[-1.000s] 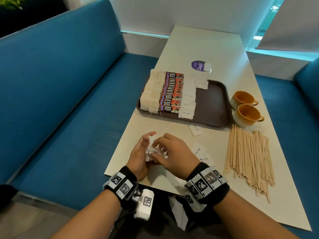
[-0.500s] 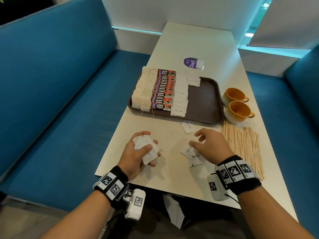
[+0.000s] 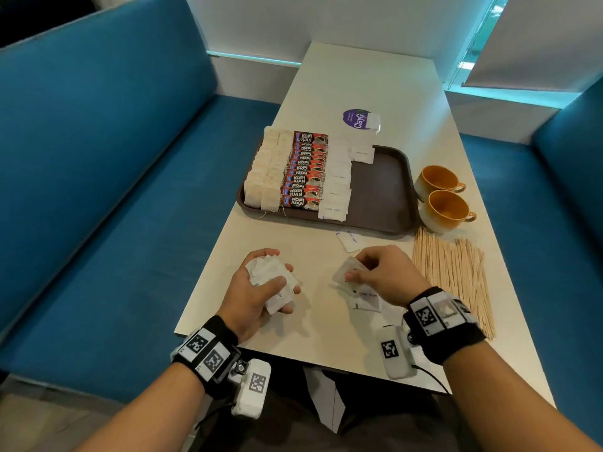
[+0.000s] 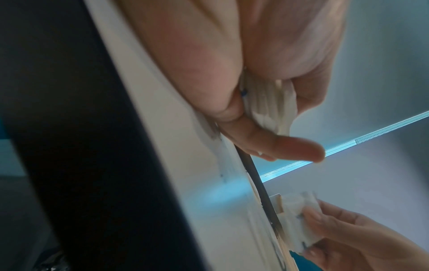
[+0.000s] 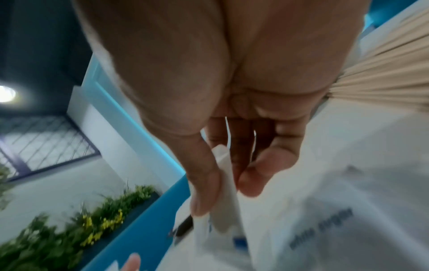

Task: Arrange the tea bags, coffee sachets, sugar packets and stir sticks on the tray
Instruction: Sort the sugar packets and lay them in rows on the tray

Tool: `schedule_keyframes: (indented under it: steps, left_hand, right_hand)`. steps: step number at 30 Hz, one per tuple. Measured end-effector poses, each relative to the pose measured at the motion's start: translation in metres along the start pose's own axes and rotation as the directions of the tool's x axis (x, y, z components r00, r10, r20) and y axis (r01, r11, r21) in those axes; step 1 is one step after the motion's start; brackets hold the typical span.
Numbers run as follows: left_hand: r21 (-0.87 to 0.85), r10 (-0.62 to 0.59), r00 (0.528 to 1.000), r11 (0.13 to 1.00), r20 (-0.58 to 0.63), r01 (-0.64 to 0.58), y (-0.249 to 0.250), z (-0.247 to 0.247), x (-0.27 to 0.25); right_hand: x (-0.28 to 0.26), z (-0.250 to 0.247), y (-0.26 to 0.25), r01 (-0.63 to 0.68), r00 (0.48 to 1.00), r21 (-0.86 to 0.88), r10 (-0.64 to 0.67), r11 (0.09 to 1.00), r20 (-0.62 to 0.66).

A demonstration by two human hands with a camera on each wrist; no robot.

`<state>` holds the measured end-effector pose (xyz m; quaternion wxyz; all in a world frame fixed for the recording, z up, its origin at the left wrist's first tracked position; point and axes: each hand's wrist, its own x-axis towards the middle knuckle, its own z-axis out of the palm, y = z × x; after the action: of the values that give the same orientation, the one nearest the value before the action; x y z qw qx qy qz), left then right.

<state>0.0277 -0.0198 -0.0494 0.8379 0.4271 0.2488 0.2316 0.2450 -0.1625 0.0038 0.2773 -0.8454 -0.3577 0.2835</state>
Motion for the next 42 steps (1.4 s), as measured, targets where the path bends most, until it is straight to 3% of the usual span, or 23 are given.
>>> schedule_keyframes:
  steps: [3, 6, 12, 17, 21, 26, 29, 31, 35, 37, 42]
  left_hand:
    - [0.017, 0.012, 1.000, 1.000, -0.005, -0.012, -0.001, 0.001, 0.000]
    - [0.021, 0.015, 1.000, 1.000, -0.017, -0.015, -0.001, 0.001, -0.001]
    - [0.028, 0.021, 0.999, 0.999, -0.026, -0.020, 0.000, 0.003, -0.001]
    - [-0.045, 0.000, 1.000, 0.999, 0.006, 0.001, 0.001, 0.002, -0.002]
    - [-0.079, -0.024, 1.000, 0.997, 0.010, 0.025, 0.003, 0.002, -0.002]
    - [-0.063, -0.031, 0.999, 0.998, -0.018, 0.030, 0.004, 0.002, -0.003]
    - [-0.052, -0.039, 0.999, 0.998, -0.035, 0.037, 0.004, 0.003, -0.001]
    - [-0.043, -0.040, 0.999, 0.998, -0.037, 0.038, 0.003, 0.003, 0.000]
    - [0.013, -0.020, 0.994, 1.000, -0.106, 0.021, 0.002, 0.004, 0.001]
    - [-0.007, -0.022, 0.994, 1.000, -0.105, 0.022, 0.001, 0.004, 0.000]
    - [-0.081, -0.102, 0.993, 0.992, -0.066, 0.097, 0.001, 0.001, -0.001]
  right_hand:
    - [-0.010, -0.020, 0.002, -0.004, 0.997, 0.028, 0.002, 1.000, 0.077]
    - [-0.014, -0.023, 0.010, -0.009, 0.990, -0.158, 0.031, 0.987, 0.134]
    - [-0.017, -0.008, 0.017, 0.024, 0.996, -0.411, 0.016, 0.911, 0.093]
    - [-0.019, 0.001, 0.008, 0.040, 0.986, -0.429, 0.033, 0.902, 0.163]
    - [-0.017, 0.007, 0.009, -0.034, 0.980, -0.298, 0.091, 0.954, 0.179]
    - [-0.017, 0.009, 0.006, 0.014, 0.977, -0.346, 0.060, 0.938, 0.203]
    - [-0.016, 0.007, -0.004, 0.080, 0.987, -0.215, -0.047, 0.973, 0.154]
    - [-0.017, 0.007, -0.020, 0.119, 0.981, 0.030, -0.122, 0.992, 0.147]
    - [-0.018, 0.028, -0.055, 0.085, 0.955, 0.523, -0.220, 0.848, 0.200]
    - [-0.014, 0.045, -0.066, 0.060, 0.951, 0.566, -0.219, 0.822, 0.217]
    - [0.000, 0.073, -0.072, 0.082, 0.982, 0.415, -0.144, 0.906, 0.121]
